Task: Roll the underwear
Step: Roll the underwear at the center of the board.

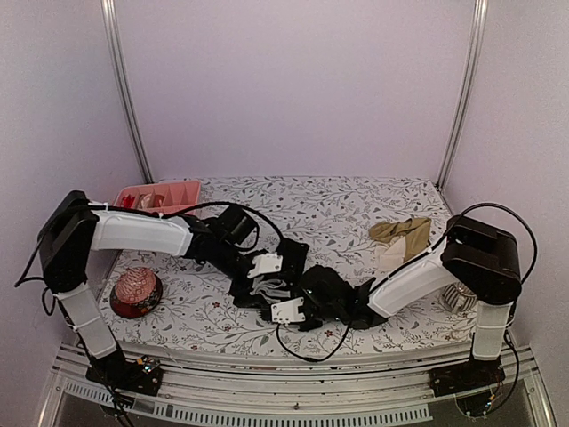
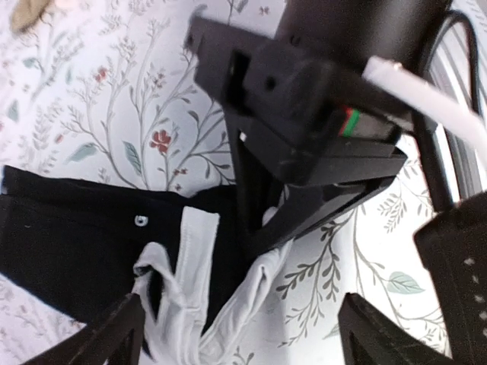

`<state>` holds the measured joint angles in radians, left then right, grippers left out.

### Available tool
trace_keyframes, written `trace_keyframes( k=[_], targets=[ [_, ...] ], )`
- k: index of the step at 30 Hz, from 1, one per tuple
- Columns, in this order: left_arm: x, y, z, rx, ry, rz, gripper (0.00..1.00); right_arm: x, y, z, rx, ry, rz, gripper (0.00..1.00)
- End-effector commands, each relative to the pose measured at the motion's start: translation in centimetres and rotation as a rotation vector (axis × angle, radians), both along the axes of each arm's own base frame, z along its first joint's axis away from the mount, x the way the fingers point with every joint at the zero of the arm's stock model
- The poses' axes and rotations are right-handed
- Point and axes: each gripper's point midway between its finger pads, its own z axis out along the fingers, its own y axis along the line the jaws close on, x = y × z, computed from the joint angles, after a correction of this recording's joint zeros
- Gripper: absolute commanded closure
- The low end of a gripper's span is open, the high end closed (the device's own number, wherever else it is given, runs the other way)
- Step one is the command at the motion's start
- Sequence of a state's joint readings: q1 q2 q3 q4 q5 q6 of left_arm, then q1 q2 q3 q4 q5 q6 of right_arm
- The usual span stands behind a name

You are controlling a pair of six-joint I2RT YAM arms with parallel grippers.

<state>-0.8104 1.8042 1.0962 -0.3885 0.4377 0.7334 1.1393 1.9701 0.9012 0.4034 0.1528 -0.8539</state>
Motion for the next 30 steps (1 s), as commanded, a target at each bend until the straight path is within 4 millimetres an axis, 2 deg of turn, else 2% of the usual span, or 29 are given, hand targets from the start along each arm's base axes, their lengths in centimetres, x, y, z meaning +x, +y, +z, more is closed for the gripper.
trace_keyframes(
  k=[1,8,11,17,21,22,24,27,30],
  targets=[
    [-0.3,1.3,2.9,-0.057,-0.082,0.001,0.04,0.1,-0.3,0.6,0.032,0.128,-0.043,0.98],
    [-1.0,4.2,4.0,-0.115,-0.175,0.014,0.01,0.1,-0.5,1.9,0.076,0.287,-0.080,0.97],
    [-0.5,4.9,4.1,-0.147,-0.272,0.037,0.01,0.3,-0.2,2.8,0.116,0.381,-0.098,0.98],
    [0.7,6.1,4.1,-0.209,-0.482,0.080,0.01,0.8,0.3,3.2,0.155,0.698,-0.155,0.98],
    [1.5,6.0,4.0,-0.211,-0.564,0.094,0.01,0.9,-0.3,1.7,0.136,0.854,-0.204,0.98],
    [1.7,5.9,4.1,-0.212,-0.581,0.100,0.01,1.4,0.2,2.4,0.156,0.873,-0.209,0.98],
    [2.3,5.6,4.1,-0.212,-0.615,0.111,0.01,1.6,0.1,2.3,0.163,0.935,-0.231,0.97],
    [3.2,5.0,3.8,-0.199,-0.647,0.113,0.01,1.4,-0.2,1.7,0.138,0.968,-0.256,0.97],
    [3.4,4.3,2.6,-0.160,-0.620,0.081,0.02,1.3,-0.4,1.3,0.130,0.976,-0.264,0.98]
  ],
)
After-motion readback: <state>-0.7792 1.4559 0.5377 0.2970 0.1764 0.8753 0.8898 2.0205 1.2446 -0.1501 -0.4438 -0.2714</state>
